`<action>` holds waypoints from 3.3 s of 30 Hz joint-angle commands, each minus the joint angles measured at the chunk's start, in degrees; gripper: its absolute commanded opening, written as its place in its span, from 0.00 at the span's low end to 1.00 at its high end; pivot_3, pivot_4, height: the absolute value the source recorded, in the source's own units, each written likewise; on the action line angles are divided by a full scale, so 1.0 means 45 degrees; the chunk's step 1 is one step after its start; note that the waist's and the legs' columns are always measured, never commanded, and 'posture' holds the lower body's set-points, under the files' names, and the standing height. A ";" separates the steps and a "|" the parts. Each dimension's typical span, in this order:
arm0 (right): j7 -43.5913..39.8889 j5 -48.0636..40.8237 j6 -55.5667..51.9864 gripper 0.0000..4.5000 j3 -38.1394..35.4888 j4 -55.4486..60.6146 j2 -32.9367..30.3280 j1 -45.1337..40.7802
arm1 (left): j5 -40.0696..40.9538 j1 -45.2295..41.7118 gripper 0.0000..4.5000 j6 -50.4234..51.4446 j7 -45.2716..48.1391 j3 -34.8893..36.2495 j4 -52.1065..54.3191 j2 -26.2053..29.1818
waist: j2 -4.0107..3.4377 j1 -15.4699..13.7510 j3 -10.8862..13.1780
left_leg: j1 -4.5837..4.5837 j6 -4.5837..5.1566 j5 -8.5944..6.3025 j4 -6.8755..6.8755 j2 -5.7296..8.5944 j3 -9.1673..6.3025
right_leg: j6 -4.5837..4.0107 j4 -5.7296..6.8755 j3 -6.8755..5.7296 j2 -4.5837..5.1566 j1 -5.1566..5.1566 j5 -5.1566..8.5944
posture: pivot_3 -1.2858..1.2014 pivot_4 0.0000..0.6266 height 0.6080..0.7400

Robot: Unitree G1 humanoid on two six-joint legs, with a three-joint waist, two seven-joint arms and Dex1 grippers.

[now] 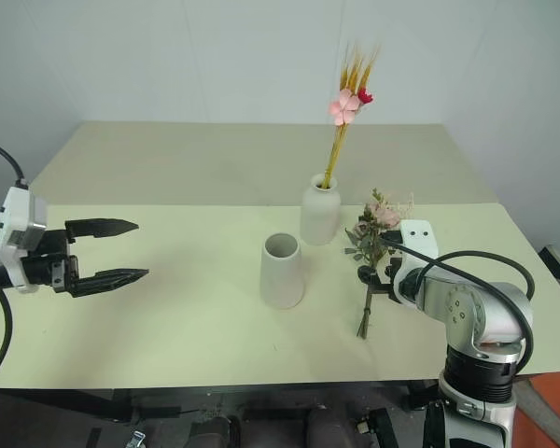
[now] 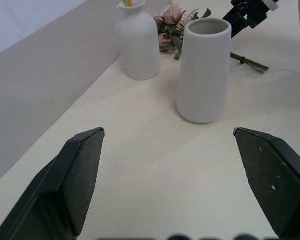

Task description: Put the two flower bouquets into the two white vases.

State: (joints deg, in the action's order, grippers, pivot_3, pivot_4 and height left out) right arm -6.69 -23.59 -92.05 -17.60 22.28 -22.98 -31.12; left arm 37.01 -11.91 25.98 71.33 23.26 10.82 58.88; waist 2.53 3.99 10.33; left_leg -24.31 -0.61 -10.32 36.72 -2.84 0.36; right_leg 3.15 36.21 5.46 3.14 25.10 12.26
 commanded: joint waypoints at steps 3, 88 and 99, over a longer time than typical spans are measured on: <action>-0.0003 0.0197 -0.0101 0.56 0.0155 -0.1150 -0.0005 -0.0634 | -0.0055 0.0570 1.00 -0.0277 0.0021 0.0951 0.0358 0.0270 | 0.0000 -0.0005 0.0000 | 0.0002 0.0000 0.0000 0.0000 0.0000 0.0000 | -0.0002 0.0001 -0.0001 0.0000 -0.0002 0.0000 | 0.52 0.24 1.00; -0.6258 -0.4434 1.6276 1.00 -0.0113 0.3076 -0.1594 0.6295 | -0.0324 0.1312 1.00 -0.0860 0.0851 0.2051 -0.0498 0.0803 | 0.0000 -0.0151 -0.0003 | 0.0034 -0.0008 0.0004 -0.0042 -0.0028 0.0007 | -0.0119 0.0007 -0.0049 0.0006 -0.0016 0.0052 | 0.52 0.24 1.00; -1.3674 -0.4114 1.6189 1.00 -0.6876 -0.1992 -0.8304 0.9234 | -0.0416 0.1056 1.00 -0.1154 0.0905 0.1673 -0.0800 0.0672 | 0.0006 -0.0338 -0.0005 | 0.0095 -0.0006 0.0003 -0.0039 -0.0024 0.0018 | -0.0111 -0.0029 -0.0037 0.0009 -0.0090 0.0062 | 0.52 0.24 1.00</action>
State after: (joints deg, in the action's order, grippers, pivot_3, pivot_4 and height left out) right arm -63.59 -44.71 -21.10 -44.54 16.26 -58.66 9.49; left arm 34.85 -6.64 21.60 75.29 29.93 6.81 61.47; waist 2.56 2.47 10.30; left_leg -23.77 -0.64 -10.31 36.54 -2.95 0.44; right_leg 2.65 36.06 5.29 3.18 24.57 12.55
